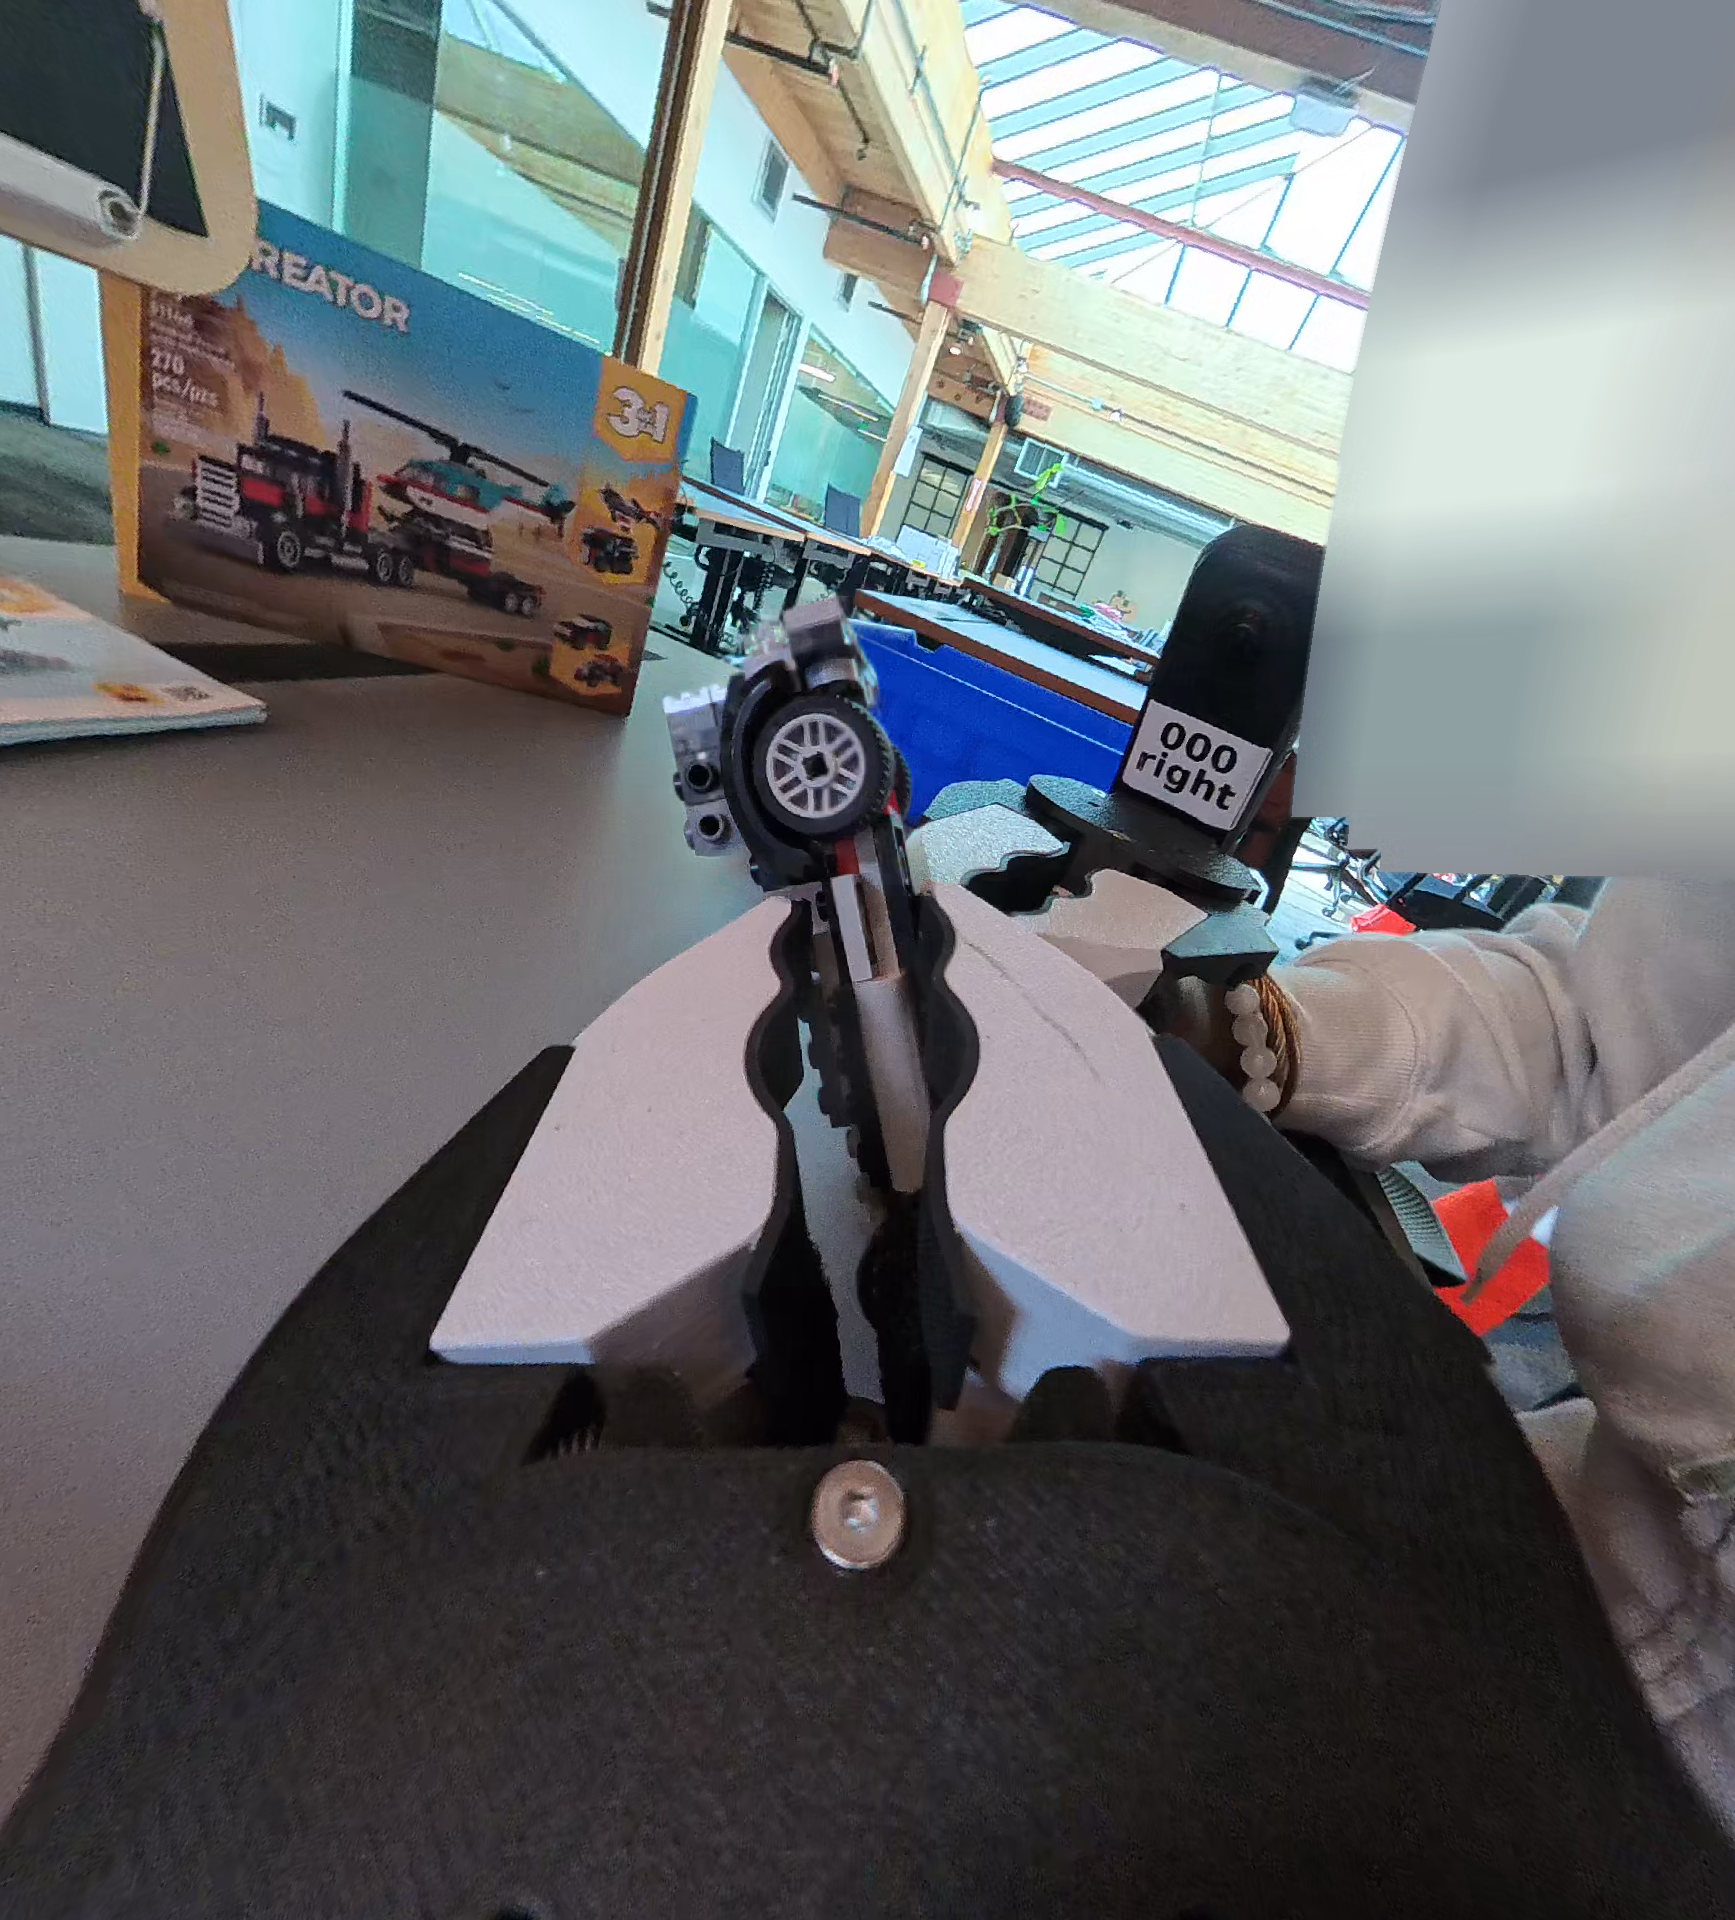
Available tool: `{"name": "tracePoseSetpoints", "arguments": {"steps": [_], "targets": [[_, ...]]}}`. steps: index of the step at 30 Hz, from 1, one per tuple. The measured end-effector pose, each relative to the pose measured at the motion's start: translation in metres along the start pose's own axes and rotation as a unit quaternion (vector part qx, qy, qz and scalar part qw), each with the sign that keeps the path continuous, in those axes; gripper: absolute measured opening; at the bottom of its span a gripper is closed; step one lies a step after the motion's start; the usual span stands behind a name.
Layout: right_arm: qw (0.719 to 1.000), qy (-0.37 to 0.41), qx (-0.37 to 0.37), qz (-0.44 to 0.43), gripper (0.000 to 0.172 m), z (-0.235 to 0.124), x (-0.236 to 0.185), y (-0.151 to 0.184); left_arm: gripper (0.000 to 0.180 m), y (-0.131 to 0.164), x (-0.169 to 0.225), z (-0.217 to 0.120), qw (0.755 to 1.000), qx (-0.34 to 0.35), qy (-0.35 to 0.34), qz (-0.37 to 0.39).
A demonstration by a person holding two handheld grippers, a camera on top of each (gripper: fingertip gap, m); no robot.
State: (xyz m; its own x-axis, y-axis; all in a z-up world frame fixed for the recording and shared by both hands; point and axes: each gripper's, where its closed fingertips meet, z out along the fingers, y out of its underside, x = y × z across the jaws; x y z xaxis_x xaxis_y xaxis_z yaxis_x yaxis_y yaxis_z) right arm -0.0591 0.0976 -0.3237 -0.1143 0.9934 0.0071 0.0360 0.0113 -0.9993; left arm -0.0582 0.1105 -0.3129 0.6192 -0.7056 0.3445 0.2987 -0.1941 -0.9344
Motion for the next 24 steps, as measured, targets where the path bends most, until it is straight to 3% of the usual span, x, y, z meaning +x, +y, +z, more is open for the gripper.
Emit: {"name": "tracePoseSetpoints", "arguments": {"steps": [5, 7, 8, 10, 13, 15, 18, 21, 24], "targets": [[0.999, -0.032, -0.001, 0.02, 0.008, 0.002, 0.004, 0.001, 0.019, -0.001, -0.003, 0.001, 1.0, 0.003, -0.012, -0.003], [0.997, -0.045, 0.008, 0.057, 0.007, 0.002, 0.009, -0.002, 0.019, -0.004, -0.001, 0.001, 0.999, 0.003, -0.007, 0.048], [0.997, -0.047, 0.007, 0.063, 0.006, 0.0, 0.01, -0.003, 0.019, -0.004, 0.0, 0.002, 0.994, -0.011, -0.013, 0.108], [0.997, -0.023, 0.004, 0.071, 0.018, -0.012, 0.022, -0.005, 0.019, 0.0, -0.001, 0.001, 0.963, -0.059, -0.038, 0.26], [0.997, 0.016, 0.039, 0.057, 0.049, -0.036, 0.034, -0.022, 0.019, 0.009, -0.007, -0.001, 0.892, -0.13, -0.082, 0.425], [0.999, 0.009, 0.03, -0.008, 0.058, -0.044, 0.022, -0.025, 0.019, 0.021, -0.008, 0.004, 0.853, -0.173, -0.098, 0.483], [0.993, -0.013, -0.043, -0.11, 0.059, -0.046, -0.002, -0.007, 0.024, 0.042, -0.014, 0.01, 0.811, -0.229, -0.115, 0.527], [0.986, -0.029, -0.114, -0.116, 0.062, -0.045, -0.013, 0.018, 0.038, 0.06, -0.009, 0.015, 0.812, -0.263, -0.101, 0.511], [0.981, -0.022, -0.14, -0.131, 0.057, -0.05, -0.013, 0.031, 0.052, 0.062, 0.0, 0.016, 0.838, -0.257, -0.076, 0.475]]}}
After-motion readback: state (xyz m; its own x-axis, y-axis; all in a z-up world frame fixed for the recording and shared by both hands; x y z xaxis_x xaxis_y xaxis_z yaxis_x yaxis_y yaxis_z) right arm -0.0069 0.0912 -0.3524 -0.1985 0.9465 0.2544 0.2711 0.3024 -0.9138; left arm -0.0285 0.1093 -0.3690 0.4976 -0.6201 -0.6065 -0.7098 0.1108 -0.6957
